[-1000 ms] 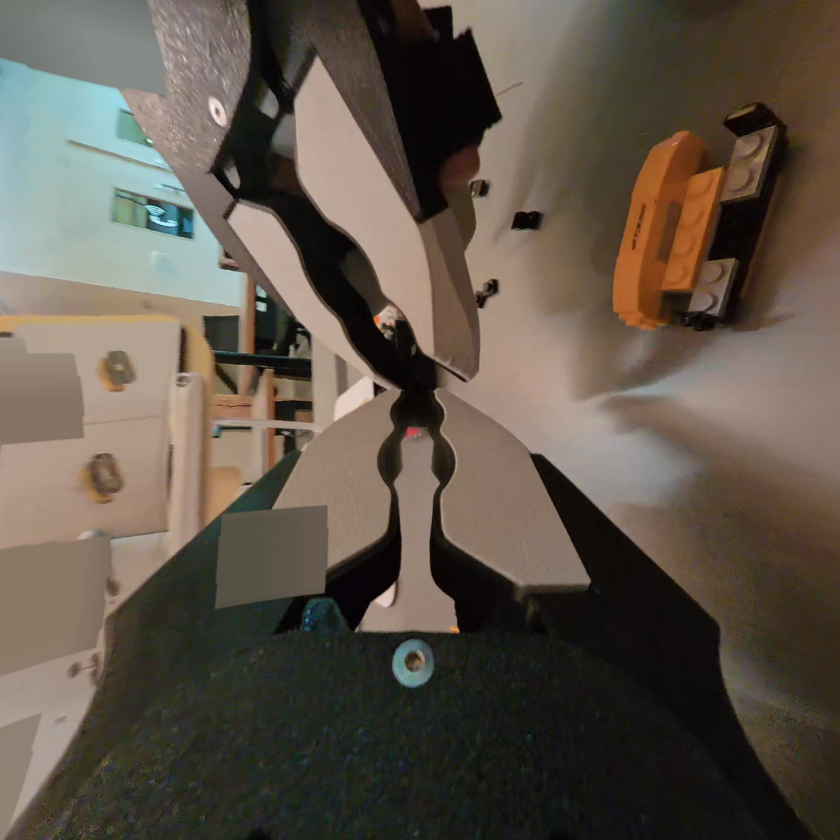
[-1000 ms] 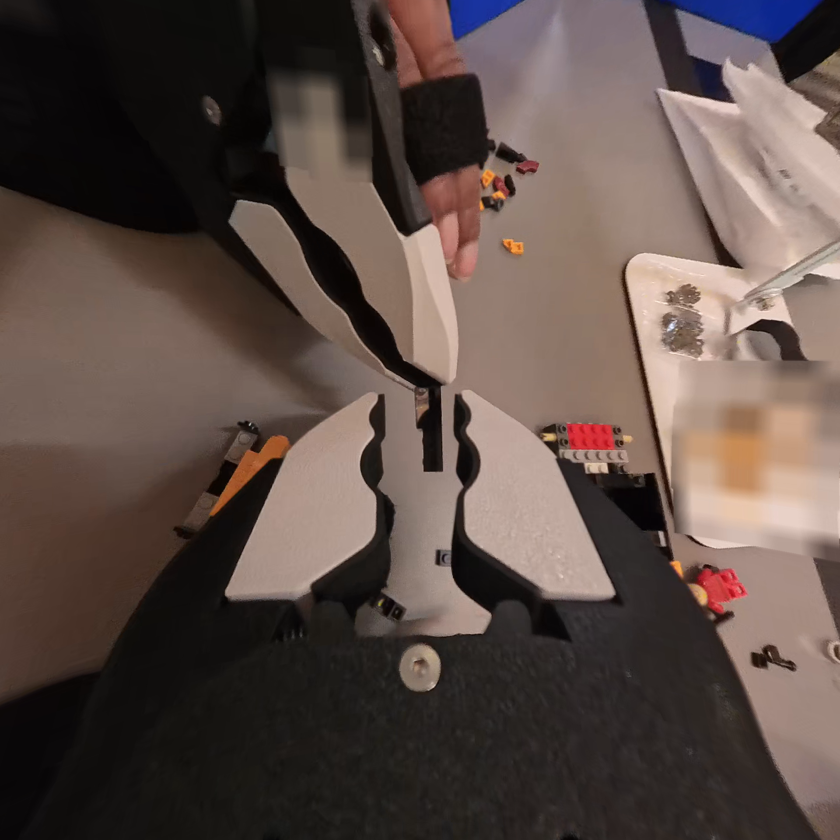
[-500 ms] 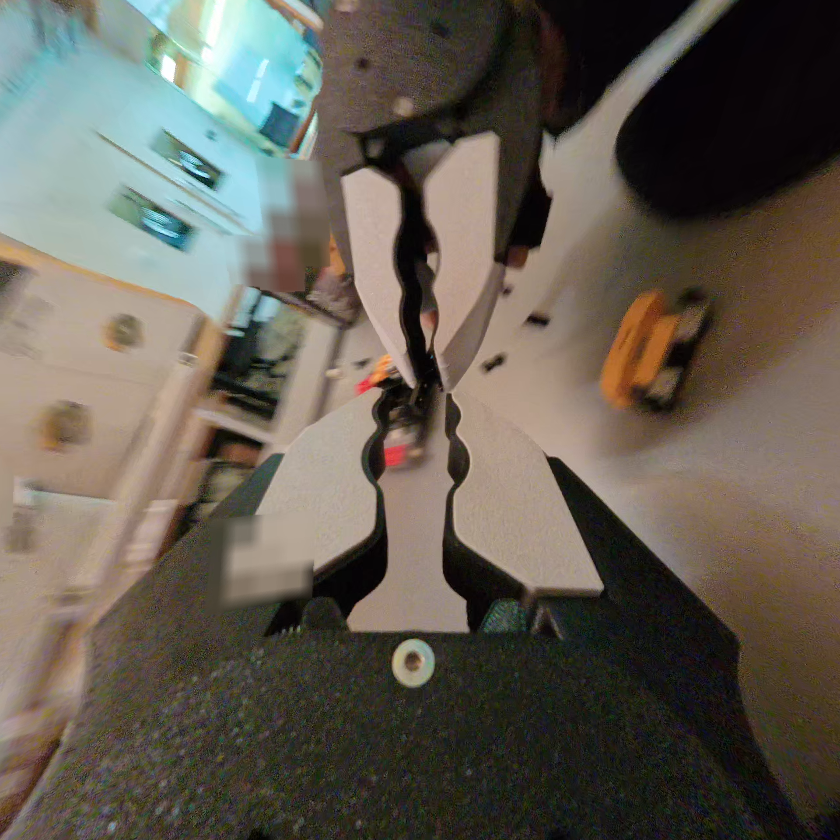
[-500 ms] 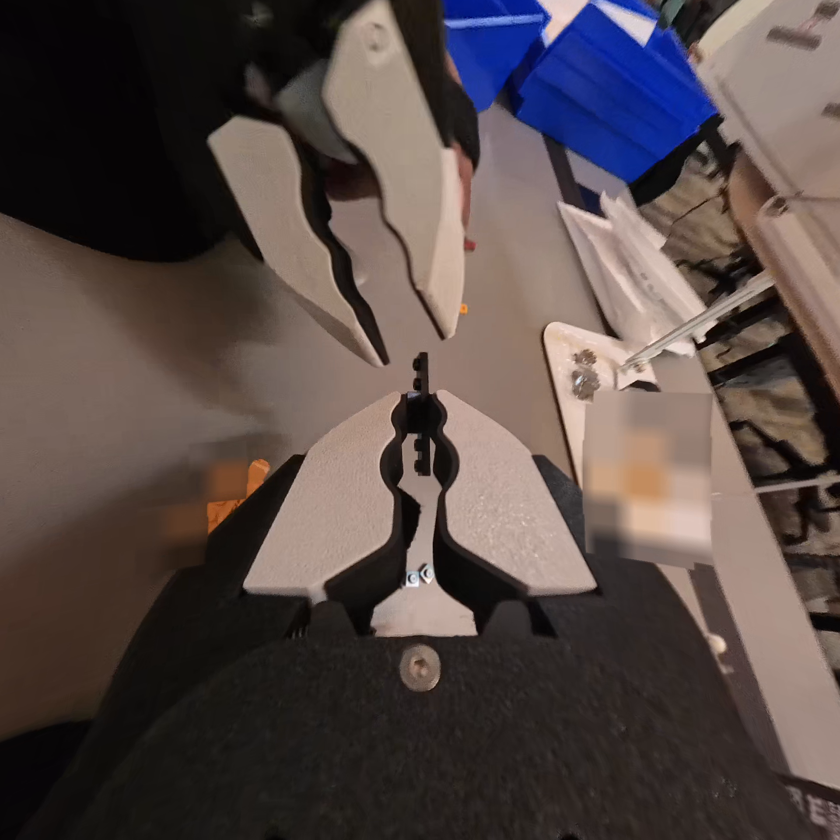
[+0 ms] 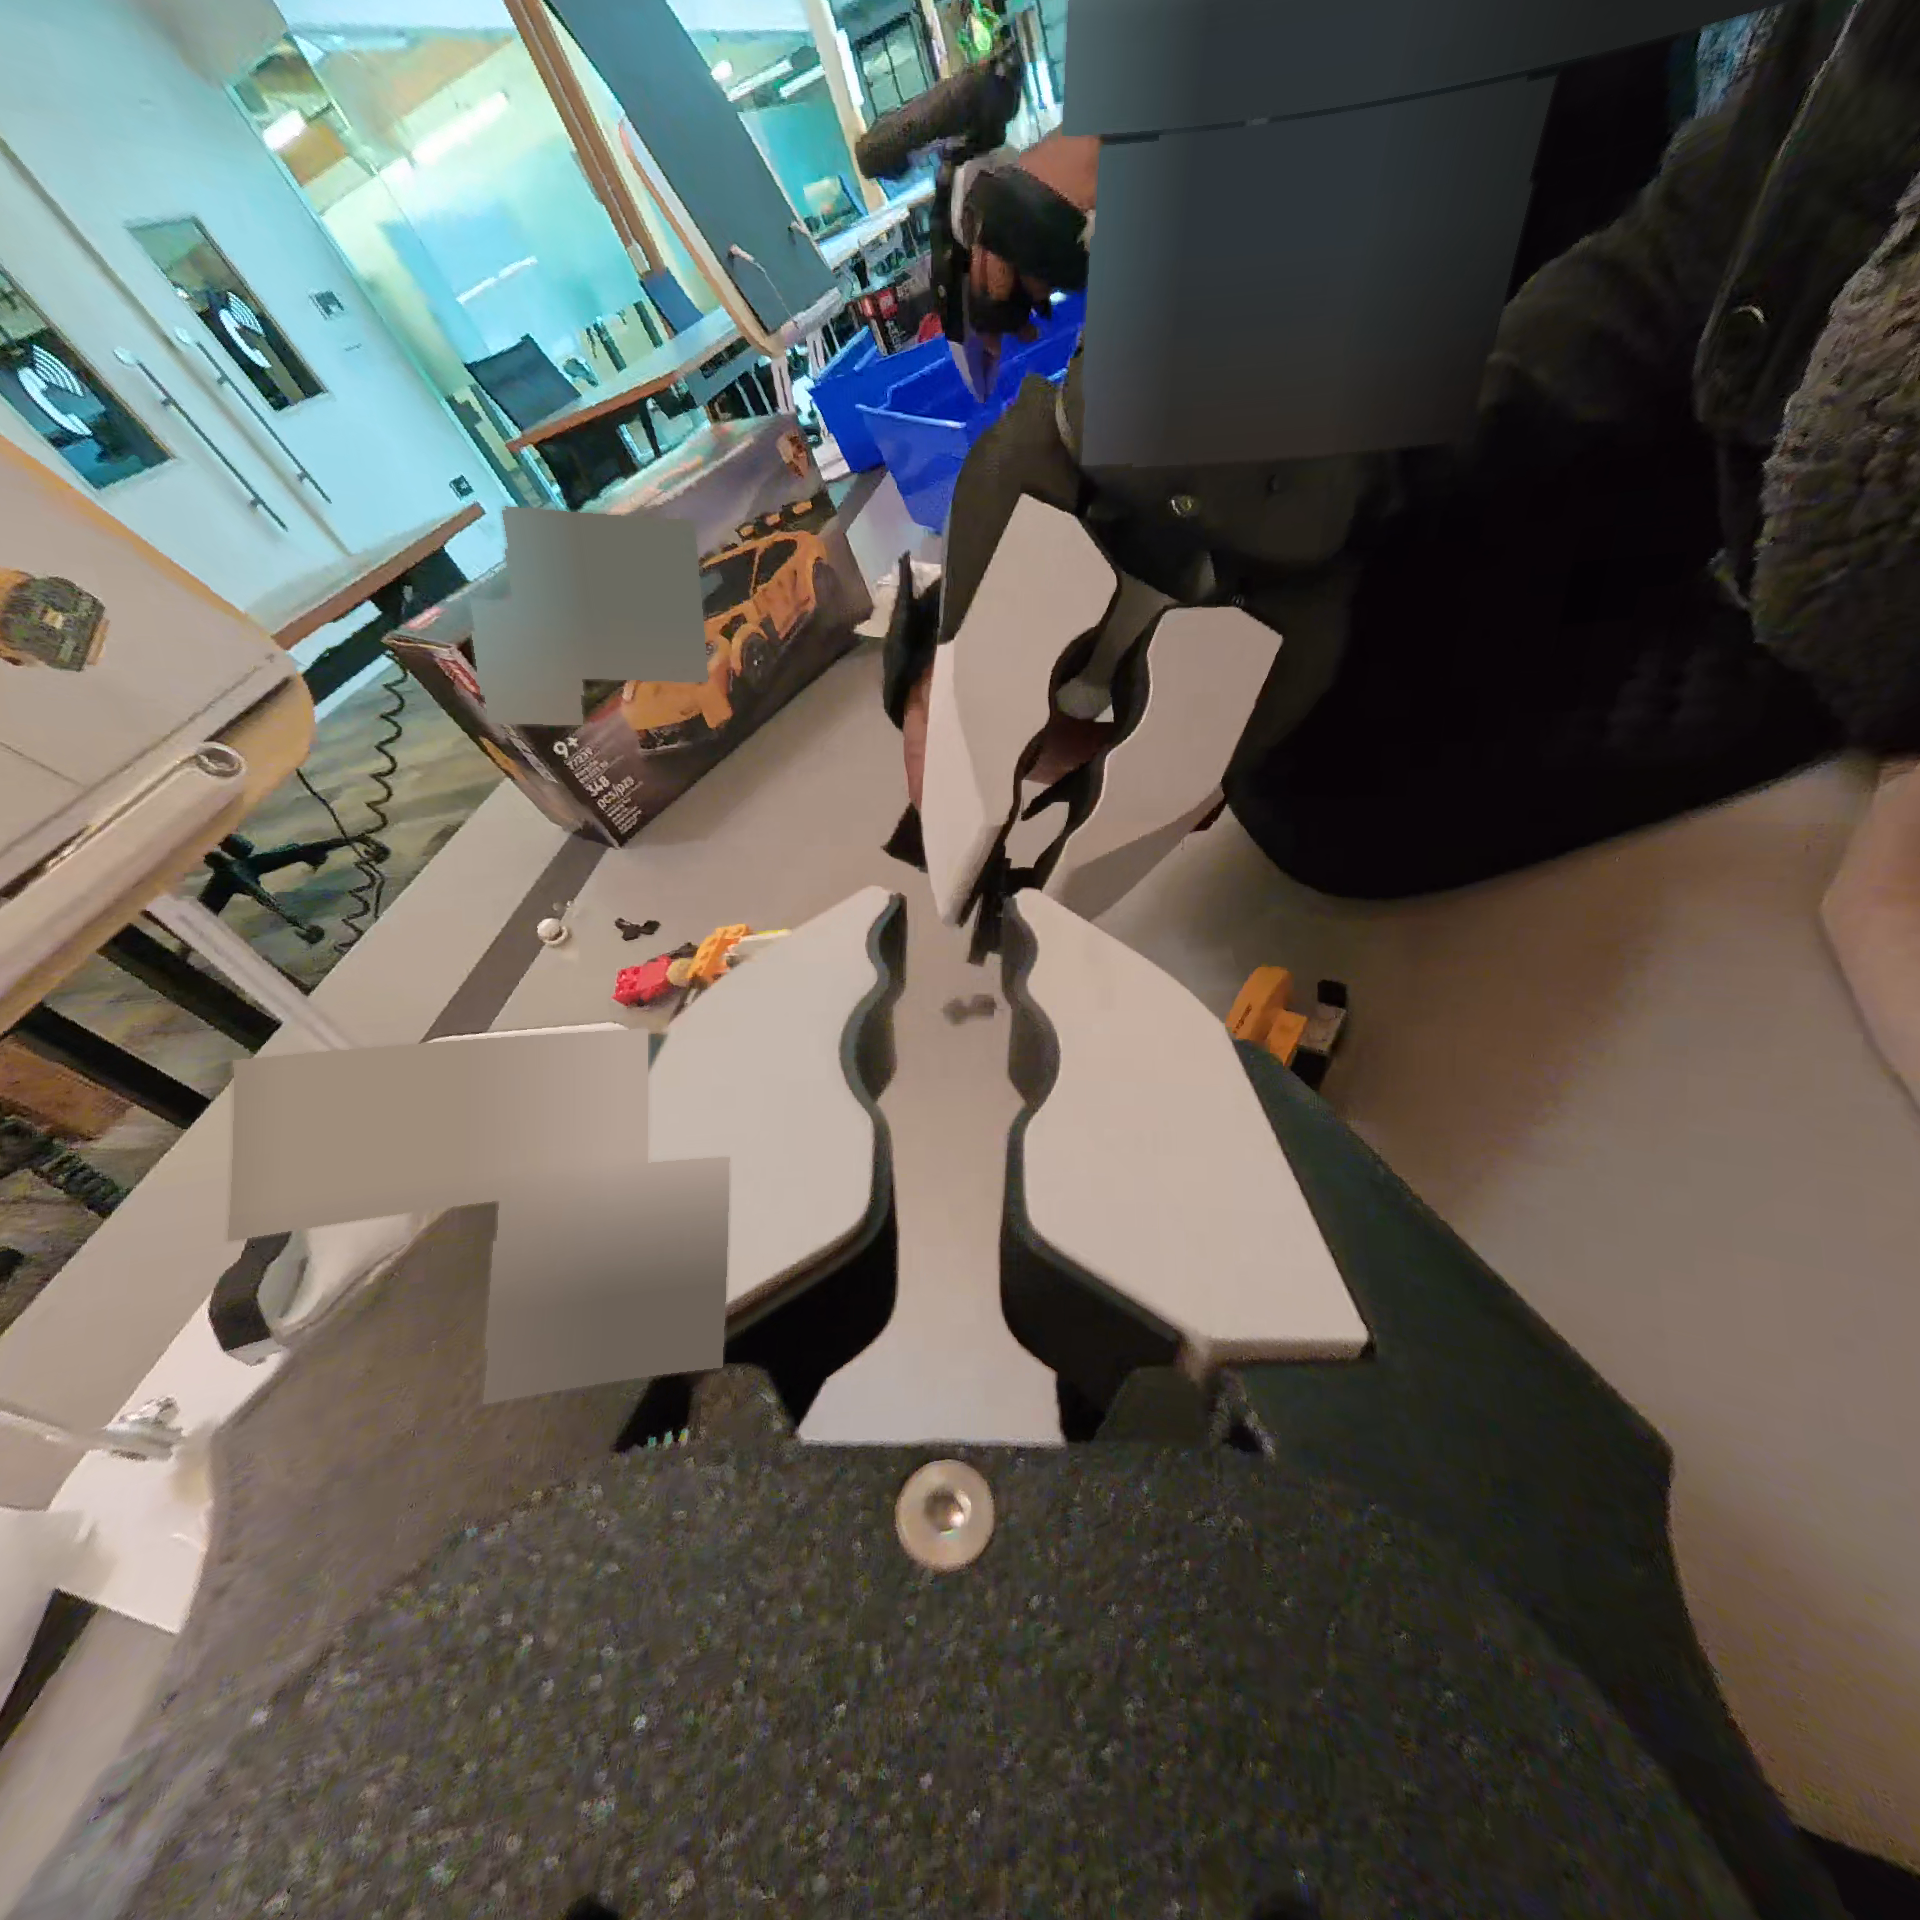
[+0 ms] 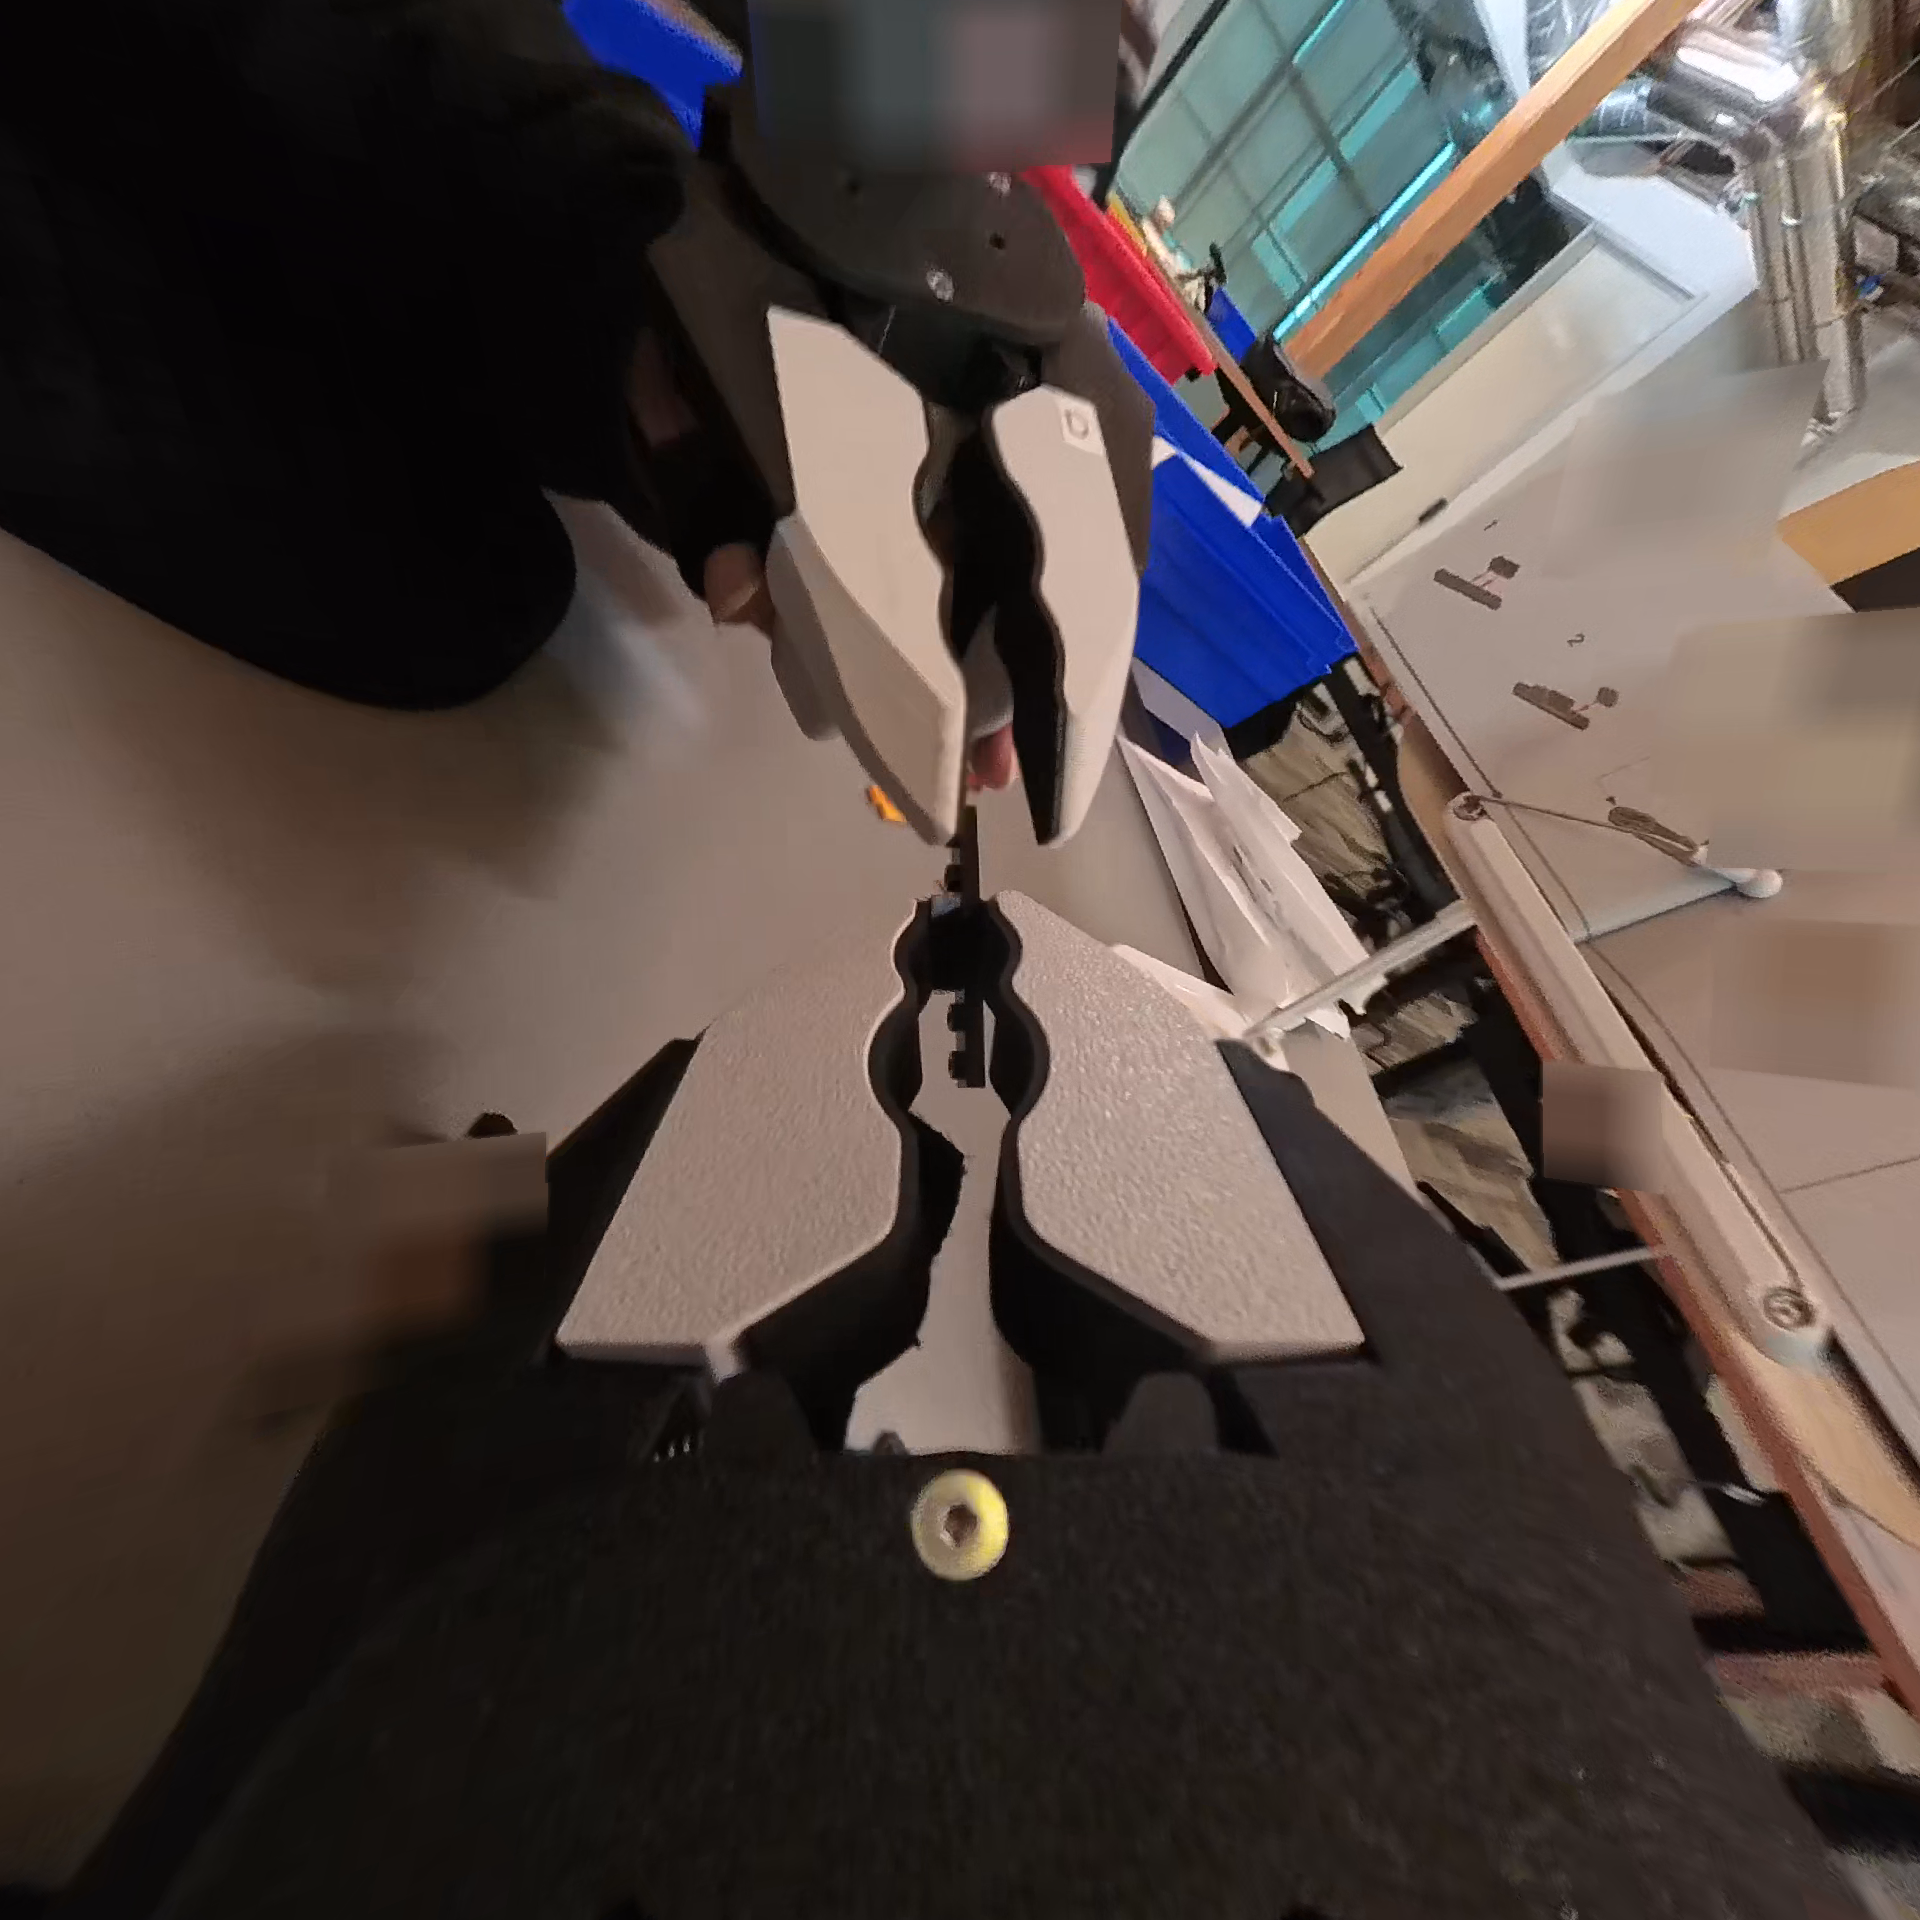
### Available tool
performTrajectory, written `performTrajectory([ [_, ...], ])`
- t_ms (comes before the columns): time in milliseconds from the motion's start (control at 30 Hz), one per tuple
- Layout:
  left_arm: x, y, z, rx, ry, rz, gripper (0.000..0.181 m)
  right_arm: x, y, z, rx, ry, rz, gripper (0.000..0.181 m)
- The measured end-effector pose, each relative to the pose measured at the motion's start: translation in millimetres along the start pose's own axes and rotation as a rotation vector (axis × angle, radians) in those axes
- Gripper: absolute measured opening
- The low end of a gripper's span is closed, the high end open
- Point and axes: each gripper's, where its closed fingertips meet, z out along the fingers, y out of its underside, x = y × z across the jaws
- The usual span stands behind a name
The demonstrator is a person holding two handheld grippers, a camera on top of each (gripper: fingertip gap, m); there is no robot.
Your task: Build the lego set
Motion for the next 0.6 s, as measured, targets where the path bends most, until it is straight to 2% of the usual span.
performTrajectory([
  [200, 4, 4, 4, -0.048, 0.022, -0.044, 0.006, 2, -8, -4, 0.079, -0.034, 0.137, 0.007],
  [333, 5, 0, 4, -0.02, 0.058, -0.182, 0.006, 3, -9, -5, 0.09, -0.043, 0.167, 0.007],
  [600, 6, -7, 5, 0.054, 0.131, -0.447, 0.006, 5, -11, -7, 0.073, 0.002, 0.109, 0.008],
])
